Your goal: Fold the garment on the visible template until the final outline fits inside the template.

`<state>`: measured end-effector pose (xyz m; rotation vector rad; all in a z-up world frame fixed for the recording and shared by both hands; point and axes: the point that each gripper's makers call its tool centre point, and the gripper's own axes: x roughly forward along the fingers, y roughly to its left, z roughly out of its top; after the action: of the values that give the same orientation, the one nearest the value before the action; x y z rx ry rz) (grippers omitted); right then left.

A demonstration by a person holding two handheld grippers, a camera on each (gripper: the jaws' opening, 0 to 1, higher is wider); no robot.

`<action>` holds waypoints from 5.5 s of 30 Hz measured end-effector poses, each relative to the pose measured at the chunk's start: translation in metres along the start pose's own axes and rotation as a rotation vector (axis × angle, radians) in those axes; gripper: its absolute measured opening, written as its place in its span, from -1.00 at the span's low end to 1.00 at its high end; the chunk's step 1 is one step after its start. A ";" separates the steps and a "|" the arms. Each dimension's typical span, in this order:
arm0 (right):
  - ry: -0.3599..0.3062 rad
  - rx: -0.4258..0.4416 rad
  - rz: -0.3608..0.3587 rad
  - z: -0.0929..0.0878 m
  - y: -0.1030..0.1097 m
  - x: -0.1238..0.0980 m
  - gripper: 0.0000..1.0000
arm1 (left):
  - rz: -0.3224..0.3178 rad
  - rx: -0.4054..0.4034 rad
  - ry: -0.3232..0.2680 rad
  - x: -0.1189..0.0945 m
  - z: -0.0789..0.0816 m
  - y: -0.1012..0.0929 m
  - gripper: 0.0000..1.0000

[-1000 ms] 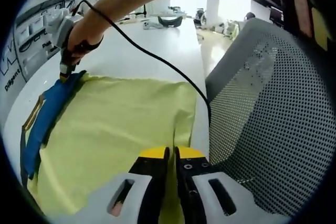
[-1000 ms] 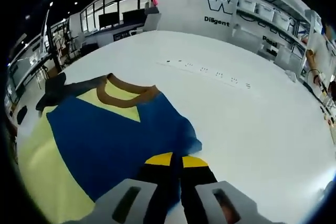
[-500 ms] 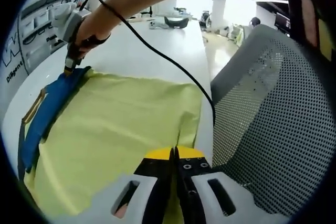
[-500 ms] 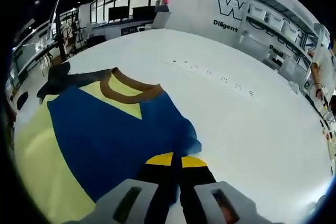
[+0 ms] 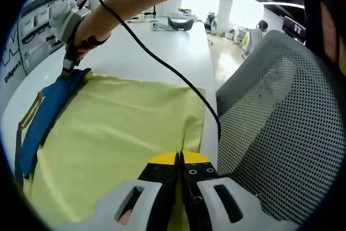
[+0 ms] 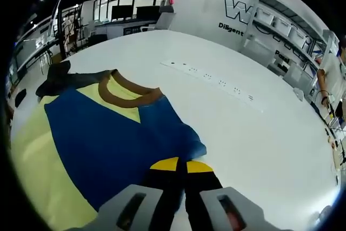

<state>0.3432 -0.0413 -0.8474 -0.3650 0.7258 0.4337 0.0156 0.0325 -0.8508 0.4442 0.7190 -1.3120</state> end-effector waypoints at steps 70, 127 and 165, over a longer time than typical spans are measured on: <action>0.105 -0.063 -0.157 -0.048 -0.091 -0.035 -1.00 | -0.044 0.009 -0.107 0.076 0.072 -0.028 -1.00; -0.197 0.221 -0.054 0.007 -0.013 -0.119 -0.43 | 0.168 -0.270 -0.300 -0.037 0.056 0.024 -0.79; -0.153 0.331 -0.004 -0.052 0.083 -0.159 -0.27 | 0.633 -0.409 -0.372 -0.139 0.005 0.143 -0.53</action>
<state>0.1666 -0.0347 -0.7858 -0.0219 0.6343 0.3266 0.1430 0.1598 -0.7648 0.0704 0.4583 -0.6011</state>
